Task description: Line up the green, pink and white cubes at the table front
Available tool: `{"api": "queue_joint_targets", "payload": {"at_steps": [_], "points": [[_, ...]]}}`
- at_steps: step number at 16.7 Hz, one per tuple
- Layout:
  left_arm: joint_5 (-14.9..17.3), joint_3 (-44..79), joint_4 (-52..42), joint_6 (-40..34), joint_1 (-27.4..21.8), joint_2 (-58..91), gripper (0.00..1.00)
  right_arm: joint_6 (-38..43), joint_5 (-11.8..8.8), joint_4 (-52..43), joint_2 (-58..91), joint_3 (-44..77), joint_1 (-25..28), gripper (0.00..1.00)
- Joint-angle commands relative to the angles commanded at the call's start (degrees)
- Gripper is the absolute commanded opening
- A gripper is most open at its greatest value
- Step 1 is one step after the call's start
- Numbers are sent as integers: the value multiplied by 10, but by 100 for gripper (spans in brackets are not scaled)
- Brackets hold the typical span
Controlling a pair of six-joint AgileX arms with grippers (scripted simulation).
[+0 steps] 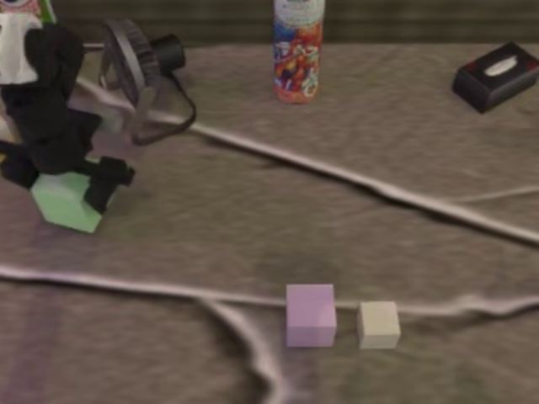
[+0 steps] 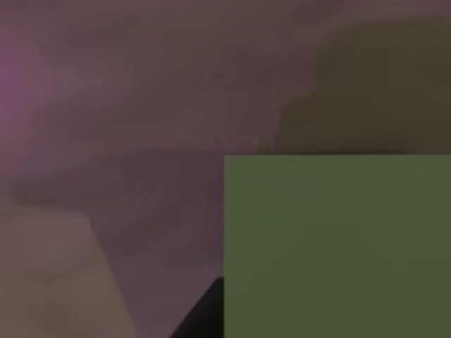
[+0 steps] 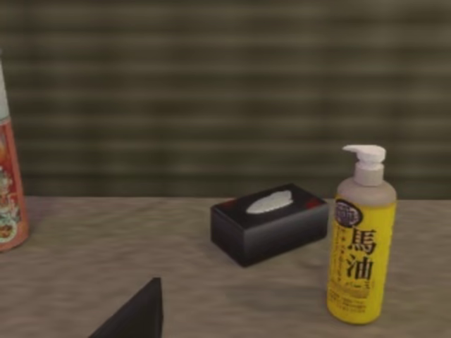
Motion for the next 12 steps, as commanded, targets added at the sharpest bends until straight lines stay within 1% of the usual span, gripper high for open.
{"api": "queue_joint_targets", "payload": {"at_steps": [5,10,12], "points": [[-3,47,-89,-4,10,-37,0,0,0,0,0,0,0,100],[-3,47,-91,-4,7,-38,0,0,0,0,0,0,0,100],[-2,38,-89,-23,-8,-47,0,0,0,0,0,0,0,100]]}}
